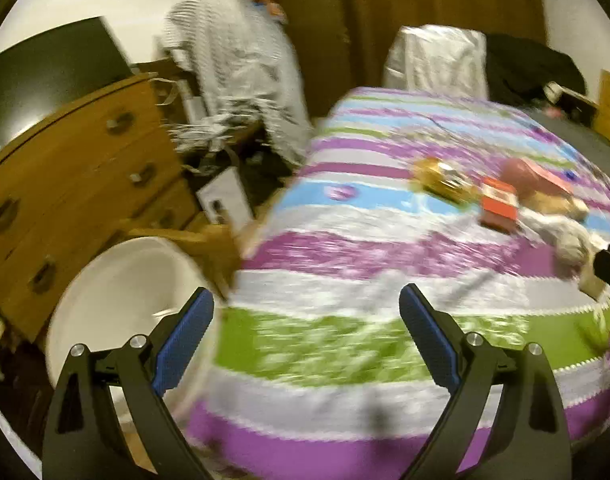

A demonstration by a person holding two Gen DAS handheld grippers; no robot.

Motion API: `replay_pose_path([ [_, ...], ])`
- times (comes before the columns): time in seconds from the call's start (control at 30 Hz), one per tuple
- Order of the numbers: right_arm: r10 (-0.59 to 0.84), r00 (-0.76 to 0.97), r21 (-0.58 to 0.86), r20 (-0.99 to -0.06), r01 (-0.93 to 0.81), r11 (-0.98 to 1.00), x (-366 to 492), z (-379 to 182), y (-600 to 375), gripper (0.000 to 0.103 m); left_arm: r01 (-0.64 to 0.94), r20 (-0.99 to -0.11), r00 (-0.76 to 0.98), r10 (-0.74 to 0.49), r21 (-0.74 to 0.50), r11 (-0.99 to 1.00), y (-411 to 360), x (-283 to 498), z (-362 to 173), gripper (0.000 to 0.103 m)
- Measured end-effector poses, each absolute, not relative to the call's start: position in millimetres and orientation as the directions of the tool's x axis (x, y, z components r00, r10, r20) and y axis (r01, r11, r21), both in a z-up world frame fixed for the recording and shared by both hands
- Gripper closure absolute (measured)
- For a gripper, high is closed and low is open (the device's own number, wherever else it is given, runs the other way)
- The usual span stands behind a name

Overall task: Collect trash
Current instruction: 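Return to the bedspread and grasp the red cigarette pack with the left tool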

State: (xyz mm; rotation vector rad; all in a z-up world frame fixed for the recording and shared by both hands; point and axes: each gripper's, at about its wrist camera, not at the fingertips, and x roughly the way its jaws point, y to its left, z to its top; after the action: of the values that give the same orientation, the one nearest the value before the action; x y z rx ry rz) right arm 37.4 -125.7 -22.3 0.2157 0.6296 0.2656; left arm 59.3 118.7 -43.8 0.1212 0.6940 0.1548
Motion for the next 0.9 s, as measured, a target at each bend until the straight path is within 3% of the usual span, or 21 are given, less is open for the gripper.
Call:
replay_pose_path([
  [0.17,0.255,0.774,0.342,-0.579,-0.052,0.938,18.7,-53.6,-207.7,0.032,0.019,-0.657,0.75,0.075,0.135,0.991,74.3,85.8,-59.3,0.013],
  [0.43,0.222,0.81,0.426,-0.543,0.038,0.904,7.7,-67.9,-279.5,0.032,0.2,-0.7,0.704,-0.122,0.031,0.979,15.6,147.3,-76.1,0.034],
  [0.67,0.247,0.803,0.479,-0.543,0.055,0.876,5.7,-84.8,-298.2,0.032,0.212,-0.71,0.673,-0.209,-0.086,0.973,-12.0,208.4,-77.6,0.035],
  [0.9,0.303,0.785,0.526,-0.541,0.034,0.85,10.1,-96.6,-295.3,0.032,0.278,-0.769,0.608,-0.197,-0.026,0.96,-54.6,258.2,-97.9,0.034],
])
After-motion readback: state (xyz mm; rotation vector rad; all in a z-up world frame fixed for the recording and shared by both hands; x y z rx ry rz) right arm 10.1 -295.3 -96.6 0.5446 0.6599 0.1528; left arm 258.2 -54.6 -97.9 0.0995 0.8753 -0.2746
